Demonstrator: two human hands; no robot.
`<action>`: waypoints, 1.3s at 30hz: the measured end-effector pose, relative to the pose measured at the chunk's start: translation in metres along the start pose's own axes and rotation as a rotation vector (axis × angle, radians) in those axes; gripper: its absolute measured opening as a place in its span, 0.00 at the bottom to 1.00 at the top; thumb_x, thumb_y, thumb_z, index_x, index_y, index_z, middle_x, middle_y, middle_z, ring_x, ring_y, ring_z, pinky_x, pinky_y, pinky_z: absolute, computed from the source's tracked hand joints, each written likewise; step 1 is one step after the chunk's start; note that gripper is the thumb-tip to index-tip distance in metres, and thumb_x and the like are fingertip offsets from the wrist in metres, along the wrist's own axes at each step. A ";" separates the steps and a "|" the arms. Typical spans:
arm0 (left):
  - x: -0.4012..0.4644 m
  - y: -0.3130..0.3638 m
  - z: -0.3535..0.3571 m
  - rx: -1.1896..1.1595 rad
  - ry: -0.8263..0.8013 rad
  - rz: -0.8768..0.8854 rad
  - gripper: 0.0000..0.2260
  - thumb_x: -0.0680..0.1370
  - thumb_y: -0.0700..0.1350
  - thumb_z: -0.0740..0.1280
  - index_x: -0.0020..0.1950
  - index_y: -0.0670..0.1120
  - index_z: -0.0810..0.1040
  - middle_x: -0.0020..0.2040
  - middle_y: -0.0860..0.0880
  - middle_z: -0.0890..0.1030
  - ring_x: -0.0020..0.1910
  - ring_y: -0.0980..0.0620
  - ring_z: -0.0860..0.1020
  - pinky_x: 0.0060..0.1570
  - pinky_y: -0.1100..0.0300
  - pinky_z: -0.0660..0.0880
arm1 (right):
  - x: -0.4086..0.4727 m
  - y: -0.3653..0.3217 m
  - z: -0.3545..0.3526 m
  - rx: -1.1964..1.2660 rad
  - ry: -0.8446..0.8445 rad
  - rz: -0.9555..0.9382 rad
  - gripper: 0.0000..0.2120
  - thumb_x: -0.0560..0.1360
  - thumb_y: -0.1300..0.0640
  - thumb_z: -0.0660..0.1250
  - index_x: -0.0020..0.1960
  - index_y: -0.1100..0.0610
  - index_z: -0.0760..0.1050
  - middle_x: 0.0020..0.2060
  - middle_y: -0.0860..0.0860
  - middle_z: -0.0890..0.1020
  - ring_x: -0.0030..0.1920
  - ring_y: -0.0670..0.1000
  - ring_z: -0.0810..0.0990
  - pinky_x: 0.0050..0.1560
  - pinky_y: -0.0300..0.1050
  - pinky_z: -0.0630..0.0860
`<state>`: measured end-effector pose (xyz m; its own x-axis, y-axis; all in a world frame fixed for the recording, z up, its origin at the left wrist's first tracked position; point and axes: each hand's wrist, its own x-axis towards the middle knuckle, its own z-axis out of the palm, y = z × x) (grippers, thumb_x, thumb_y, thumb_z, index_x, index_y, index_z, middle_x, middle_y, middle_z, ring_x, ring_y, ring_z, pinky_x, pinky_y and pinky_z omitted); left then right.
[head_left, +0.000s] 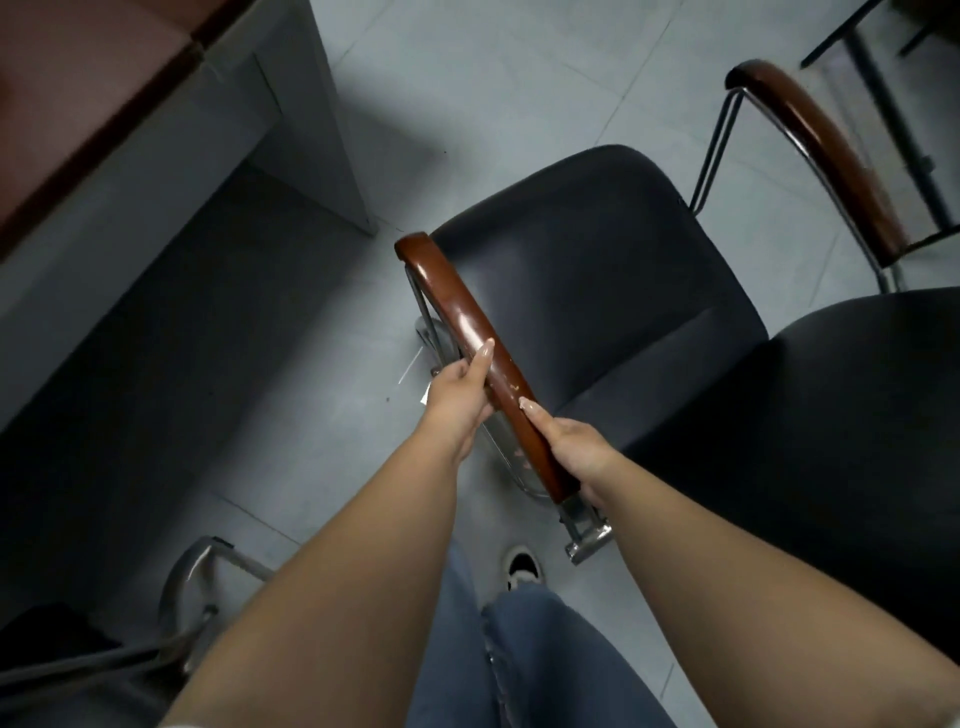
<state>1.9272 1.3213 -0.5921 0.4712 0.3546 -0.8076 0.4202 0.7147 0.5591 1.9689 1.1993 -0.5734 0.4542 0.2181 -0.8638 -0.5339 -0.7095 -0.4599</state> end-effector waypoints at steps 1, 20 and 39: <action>-0.007 -0.009 -0.002 -0.026 0.015 0.003 0.11 0.78 0.52 0.64 0.47 0.45 0.76 0.48 0.44 0.82 0.44 0.50 0.81 0.54 0.57 0.77 | -0.004 0.007 -0.001 -0.018 -0.013 -0.002 0.27 0.74 0.39 0.61 0.53 0.63 0.78 0.51 0.61 0.82 0.40 0.51 0.79 0.39 0.37 0.73; -0.133 -0.167 0.000 -0.347 0.243 0.027 0.17 0.80 0.51 0.60 0.63 0.42 0.73 0.57 0.42 0.80 0.54 0.47 0.80 0.51 0.60 0.76 | -0.074 0.143 -0.031 -0.315 -0.210 -0.072 0.17 0.75 0.40 0.62 0.46 0.54 0.77 0.40 0.52 0.80 0.38 0.48 0.77 0.38 0.38 0.72; -0.335 -0.307 0.029 -0.403 0.301 0.121 0.10 0.81 0.46 0.59 0.44 0.43 0.76 0.41 0.46 0.81 0.41 0.51 0.79 0.50 0.59 0.74 | -0.226 0.258 -0.054 0.076 -0.083 -0.275 0.10 0.79 0.54 0.61 0.43 0.57 0.76 0.39 0.51 0.81 0.39 0.48 0.78 0.38 0.39 0.72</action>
<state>1.6628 0.9658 -0.4880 0.2290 0.5642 -0.7933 0.0165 0.8125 0.5827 1.7670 0.9311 -0.4858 0.5314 0.4513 -0.7169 -0.4518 -0.5649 -0.6905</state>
